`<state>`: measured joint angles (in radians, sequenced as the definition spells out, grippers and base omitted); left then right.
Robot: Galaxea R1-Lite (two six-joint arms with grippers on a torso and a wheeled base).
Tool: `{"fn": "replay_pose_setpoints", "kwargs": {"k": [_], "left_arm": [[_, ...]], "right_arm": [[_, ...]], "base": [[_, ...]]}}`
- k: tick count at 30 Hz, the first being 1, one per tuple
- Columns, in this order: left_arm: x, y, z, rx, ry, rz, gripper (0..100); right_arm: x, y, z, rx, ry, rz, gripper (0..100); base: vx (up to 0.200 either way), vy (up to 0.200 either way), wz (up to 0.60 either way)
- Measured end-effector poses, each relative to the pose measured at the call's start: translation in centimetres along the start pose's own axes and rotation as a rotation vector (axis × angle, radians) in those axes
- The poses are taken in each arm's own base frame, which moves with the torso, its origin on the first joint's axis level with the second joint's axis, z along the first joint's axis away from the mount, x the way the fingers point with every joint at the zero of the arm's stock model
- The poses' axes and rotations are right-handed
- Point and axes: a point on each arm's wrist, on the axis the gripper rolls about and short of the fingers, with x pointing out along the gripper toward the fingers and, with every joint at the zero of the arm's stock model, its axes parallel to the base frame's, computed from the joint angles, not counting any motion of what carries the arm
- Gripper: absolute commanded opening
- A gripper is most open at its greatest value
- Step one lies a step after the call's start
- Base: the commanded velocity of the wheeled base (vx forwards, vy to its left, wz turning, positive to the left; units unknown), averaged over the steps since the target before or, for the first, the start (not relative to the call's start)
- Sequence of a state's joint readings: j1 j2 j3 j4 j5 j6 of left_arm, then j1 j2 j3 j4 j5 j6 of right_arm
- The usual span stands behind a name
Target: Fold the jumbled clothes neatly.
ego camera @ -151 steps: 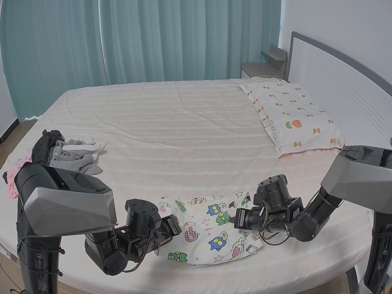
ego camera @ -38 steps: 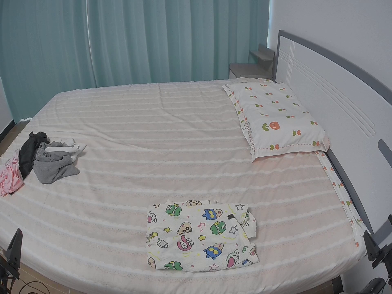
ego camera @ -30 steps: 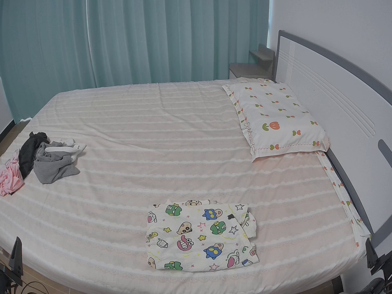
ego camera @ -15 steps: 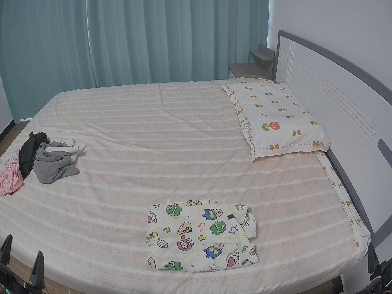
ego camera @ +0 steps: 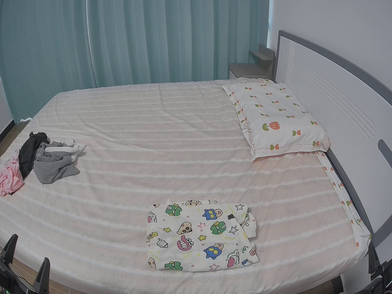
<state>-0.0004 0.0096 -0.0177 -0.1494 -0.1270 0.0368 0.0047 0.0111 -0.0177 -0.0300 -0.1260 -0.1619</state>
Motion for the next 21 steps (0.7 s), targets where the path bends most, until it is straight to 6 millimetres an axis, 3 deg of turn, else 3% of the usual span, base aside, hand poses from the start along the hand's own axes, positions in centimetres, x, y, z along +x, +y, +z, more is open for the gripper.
{"fn": "replay_pose_setpoints", "kwargs": {"k": [4,14,21], "left_arm": [[0.0,0.0,0.3,0.002,-0.03,-0.002,100],[-0.1,-0.3,-1.1,-0.037,0.104,-0.11,100],[-0.1,0.2,-1.4,-0.034,0.135,0.105,100]], "right_arm": [[0.0,0.0,0.0,0.015,0.001,-0.012,100],[0.0,0.0,-0.1,0.063,0.012,-0.011,100],[0.0,0.0,-0.1,0.062,0.013,-0.01,100]], "base": [[0.0,0.0,0.0],[0.0,0.0,0.0],[0.0,0.0,0.0]]}}
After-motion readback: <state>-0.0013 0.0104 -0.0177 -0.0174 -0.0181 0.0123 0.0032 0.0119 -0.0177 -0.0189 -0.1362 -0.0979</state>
